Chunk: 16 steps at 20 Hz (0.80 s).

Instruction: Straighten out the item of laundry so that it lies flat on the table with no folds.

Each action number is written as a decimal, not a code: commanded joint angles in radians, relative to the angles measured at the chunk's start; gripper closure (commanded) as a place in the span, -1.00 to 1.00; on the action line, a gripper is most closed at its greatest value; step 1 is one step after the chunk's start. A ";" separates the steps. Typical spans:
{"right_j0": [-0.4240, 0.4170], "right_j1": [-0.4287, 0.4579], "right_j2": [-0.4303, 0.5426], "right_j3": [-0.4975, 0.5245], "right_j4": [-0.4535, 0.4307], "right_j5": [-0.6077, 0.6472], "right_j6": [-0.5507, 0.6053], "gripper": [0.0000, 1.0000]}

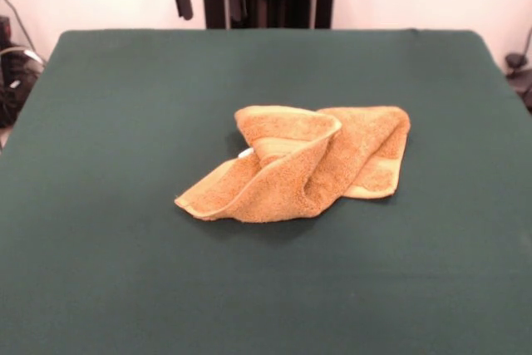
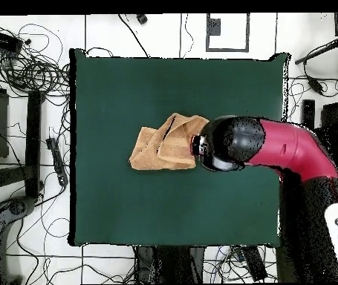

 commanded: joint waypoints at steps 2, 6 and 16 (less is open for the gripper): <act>-0.032 -0.009 0.014 0.160 0.024 -0.076 0.024 -1.00; -0.055 -0.042 0.019 0.187 0.026 -0.061 0.010 -1.00; -0.059 0.000 0.050 0.104 0.013 -0.002 -0.004 -1.00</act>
